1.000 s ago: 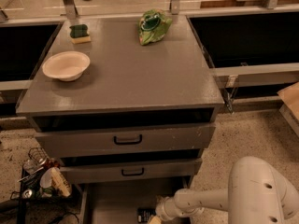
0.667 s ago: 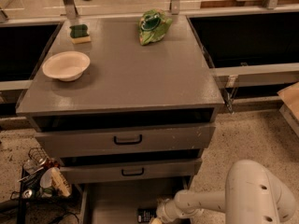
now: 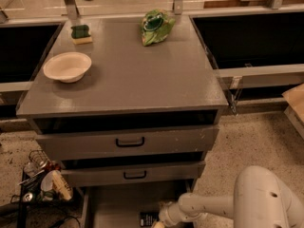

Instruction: Pick rxbar blueberry from bottom drawer and place on counter

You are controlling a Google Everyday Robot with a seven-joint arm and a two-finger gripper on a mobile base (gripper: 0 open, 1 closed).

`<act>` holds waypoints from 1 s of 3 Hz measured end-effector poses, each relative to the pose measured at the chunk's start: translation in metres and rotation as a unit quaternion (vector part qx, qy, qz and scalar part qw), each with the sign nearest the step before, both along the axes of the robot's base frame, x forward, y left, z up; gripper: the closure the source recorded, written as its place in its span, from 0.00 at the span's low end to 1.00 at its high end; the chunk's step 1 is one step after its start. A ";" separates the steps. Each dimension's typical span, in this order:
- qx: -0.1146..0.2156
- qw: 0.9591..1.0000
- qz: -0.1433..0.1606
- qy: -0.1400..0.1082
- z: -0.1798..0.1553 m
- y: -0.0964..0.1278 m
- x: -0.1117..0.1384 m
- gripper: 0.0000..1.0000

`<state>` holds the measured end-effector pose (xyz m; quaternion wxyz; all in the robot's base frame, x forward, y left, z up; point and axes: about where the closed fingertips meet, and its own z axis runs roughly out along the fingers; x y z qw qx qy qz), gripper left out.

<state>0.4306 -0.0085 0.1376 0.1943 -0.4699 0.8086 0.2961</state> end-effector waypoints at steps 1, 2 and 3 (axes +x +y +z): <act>0.019 1.000 0.012 -0.003 0.005 0.007 -0.001 0.00; 0.019 1.000 0.013 -0.002 0.003 0.008 -0.002 0.00; 0.024 0.999 0.027 0.021 -0.017 0.013 -0.009 0.00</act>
Offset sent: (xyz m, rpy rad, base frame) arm -0.0006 0.0059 0.0038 0.0319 -0.0058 0.0184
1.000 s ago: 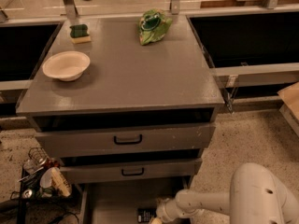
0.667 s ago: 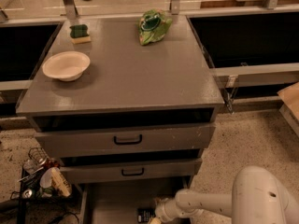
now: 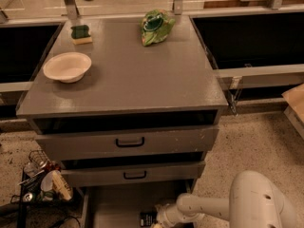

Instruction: Pick rxbar blueberry from bottom drawer and place on counter

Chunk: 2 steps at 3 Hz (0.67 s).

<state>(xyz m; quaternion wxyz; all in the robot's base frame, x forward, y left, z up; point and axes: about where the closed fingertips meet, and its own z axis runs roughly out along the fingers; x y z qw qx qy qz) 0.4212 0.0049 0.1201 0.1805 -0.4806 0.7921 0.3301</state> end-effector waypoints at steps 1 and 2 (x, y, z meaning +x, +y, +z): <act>0.000 1.000 0.000 0.000 0.000 0.000 0.000 0.00; 0.000 1.000 0.000 0.000 0.000 0.000 0.000 0.16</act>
Offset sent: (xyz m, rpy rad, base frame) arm 0.0000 0.0000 0.0000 0.0000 0.0000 0.0000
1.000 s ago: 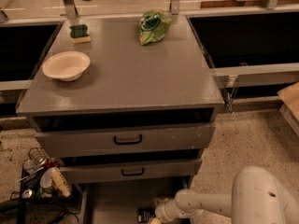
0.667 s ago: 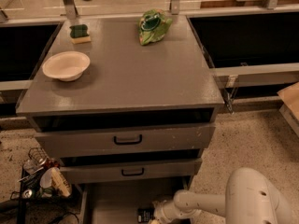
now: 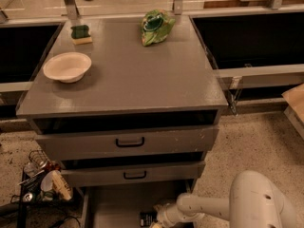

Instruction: Pick rxbar blueberry from bottom drawer and place on counter

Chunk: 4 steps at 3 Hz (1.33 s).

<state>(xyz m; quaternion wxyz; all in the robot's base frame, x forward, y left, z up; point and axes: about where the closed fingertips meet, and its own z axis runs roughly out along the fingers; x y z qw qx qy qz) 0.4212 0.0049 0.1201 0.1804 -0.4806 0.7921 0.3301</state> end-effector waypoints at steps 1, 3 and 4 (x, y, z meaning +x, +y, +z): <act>0.000 1.000 0.000 0.000 0.000 0.000 0.000 0.40; 0.000 1.000 0.000 0.000 0.000 0.000 0.000 0.86; 0.000 1.000 0.000 0.000 0.000 0.000 0.000 1.00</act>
Offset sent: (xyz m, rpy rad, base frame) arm 0.0000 0.0000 0.0000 0.0000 0.0000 0.0000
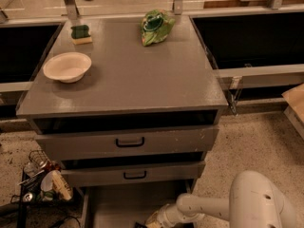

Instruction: Pick rxbar blueberry from bottom drawer and place on counter

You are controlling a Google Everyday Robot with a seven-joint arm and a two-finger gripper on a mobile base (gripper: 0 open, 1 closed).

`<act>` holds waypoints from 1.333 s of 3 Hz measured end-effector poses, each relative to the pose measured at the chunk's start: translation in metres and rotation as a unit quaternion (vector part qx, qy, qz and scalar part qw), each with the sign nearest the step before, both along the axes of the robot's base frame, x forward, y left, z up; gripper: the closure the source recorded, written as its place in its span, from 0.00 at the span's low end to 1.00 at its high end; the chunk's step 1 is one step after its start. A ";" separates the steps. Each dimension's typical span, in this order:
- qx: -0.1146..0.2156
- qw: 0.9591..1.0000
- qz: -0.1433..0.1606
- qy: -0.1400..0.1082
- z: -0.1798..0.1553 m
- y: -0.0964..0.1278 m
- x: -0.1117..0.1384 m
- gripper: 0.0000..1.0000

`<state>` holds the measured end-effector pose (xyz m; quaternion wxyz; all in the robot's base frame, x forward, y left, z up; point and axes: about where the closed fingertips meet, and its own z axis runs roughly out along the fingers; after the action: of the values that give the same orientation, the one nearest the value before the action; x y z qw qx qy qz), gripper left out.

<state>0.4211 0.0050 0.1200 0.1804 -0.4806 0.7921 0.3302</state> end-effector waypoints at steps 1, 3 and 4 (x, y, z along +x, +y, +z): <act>0.000 1.000 0.000 0.000 0.000 0.000 0.000 1.00; 0.000 1.000 0.000 0.000 0.000 0.000 0.000 0.58; 0.000 1.000 0.000 0.000 0.000 0.000 0.000 0.35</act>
Offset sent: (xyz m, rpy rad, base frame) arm 0.0000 0.0000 0.0000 0.0000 0.0000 0.0000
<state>0.4210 0.0051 0.1200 0.1803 -0.4807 0.7921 0.3302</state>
